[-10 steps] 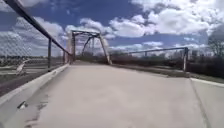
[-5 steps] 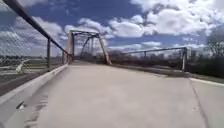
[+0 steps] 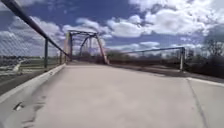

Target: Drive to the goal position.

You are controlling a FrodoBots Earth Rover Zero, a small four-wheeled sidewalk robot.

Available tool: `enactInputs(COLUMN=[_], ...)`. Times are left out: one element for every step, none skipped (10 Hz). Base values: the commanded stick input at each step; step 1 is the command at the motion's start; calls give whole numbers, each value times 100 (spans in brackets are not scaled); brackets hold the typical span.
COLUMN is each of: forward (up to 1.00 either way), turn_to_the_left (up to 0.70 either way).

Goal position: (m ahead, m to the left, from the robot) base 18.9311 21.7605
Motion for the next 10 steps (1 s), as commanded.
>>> enactInputs(forward=[0, 0, 0, 0, 0, 0, 0, 0, 0, 0], turn_to_the_left=[0, 28, 45, 45, 45, 45, 45, 8, 0, 0])
